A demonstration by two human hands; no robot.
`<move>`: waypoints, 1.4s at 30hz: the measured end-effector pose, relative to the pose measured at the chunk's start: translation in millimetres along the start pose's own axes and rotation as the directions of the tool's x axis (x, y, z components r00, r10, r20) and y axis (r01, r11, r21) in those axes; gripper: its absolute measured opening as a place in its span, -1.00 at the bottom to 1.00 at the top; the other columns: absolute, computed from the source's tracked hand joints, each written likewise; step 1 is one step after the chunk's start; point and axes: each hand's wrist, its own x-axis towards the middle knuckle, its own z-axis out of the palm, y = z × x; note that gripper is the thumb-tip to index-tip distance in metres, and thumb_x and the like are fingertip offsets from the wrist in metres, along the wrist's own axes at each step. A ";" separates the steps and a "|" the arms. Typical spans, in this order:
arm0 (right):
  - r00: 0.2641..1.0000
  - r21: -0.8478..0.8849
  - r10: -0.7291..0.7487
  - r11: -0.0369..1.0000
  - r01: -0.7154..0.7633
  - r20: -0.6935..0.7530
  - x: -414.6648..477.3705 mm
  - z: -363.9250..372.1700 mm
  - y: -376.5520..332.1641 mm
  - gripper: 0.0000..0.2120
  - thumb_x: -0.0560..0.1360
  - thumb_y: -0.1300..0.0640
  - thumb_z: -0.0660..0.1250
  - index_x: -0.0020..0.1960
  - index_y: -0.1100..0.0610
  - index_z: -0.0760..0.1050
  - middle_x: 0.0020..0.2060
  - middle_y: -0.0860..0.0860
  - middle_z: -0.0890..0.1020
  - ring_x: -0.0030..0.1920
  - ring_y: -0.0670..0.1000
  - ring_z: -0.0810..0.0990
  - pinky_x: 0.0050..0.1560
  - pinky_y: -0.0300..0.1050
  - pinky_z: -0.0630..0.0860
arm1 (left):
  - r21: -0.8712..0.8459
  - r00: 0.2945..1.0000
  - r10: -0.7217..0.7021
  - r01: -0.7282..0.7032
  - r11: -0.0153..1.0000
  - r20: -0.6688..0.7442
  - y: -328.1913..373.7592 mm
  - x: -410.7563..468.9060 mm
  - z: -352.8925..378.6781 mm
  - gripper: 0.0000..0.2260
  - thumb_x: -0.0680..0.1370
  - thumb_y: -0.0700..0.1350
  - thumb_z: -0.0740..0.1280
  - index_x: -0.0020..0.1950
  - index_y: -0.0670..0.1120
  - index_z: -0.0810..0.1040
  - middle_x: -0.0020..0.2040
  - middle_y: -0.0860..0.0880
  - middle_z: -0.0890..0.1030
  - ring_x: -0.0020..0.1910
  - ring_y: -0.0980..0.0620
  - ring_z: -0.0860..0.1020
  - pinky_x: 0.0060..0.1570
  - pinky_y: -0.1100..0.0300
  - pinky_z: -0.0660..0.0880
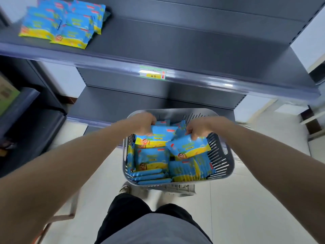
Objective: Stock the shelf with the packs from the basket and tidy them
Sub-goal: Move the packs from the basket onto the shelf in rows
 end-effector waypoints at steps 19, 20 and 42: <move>0.558 0.343 0.096 0.868 0.358 -0.825 3.6 -271.3 -134.4 -0.80 0.51 0.20 0.28 0.09 0.22 0.58 -0.10 0.05 0.55 -0.11 -0.01 0.47 -0.12 -0.25 0.31 | -0.312 0.648 -0.272 0.055 0.948 -0.712 -226.5 -35.9 -260.5 -0.69 0.42 -0.21 0.45 0.13 -0.22 0.55 0.09 -0.24 0.59 -0.01 -0.14 0.53 0.04 0.07 0.44; 0.547 0.361 0.108 0.852 0.379 -0.830 15.1 -282.7 -149.2 -0.79 0.51 0.21 0.28 0.09 0.22 0.58 -0.10 0.06 0.56 -0.11 0.00 0.48 -0.12 -0.24 0.33 | -0.321 0.635 -0.292 0.073 0.944 -0.715 -248.8 -37.5 -269.3 -0.69 0.41 -0.22 0.45 0.13 -0.23 0.55 0.08 -0.25 0.59 0.00 -0.14 0.53 0.04 0.06 0.44; 0.744 0.343 0.063 0.911 0.230 -0.666 182.0 -350.8 -289.5 -0.76 0.42 0.16 0.39 0.01 0.14 0.38 -0.06 -0.01 0.44 -0.04 0.04 0.46 -0.31 -0.17 0.37 | -0.336 0.837 -0.341 0.203 0.920 -0.427 -468.1 30.5 -288.9 -0.68 0.42 -0.27 0.43 0.16 -0.18 0.53 0.02 -0.14 0.52 -0.07 -0.07 0.43 -0.06 0.16 0.37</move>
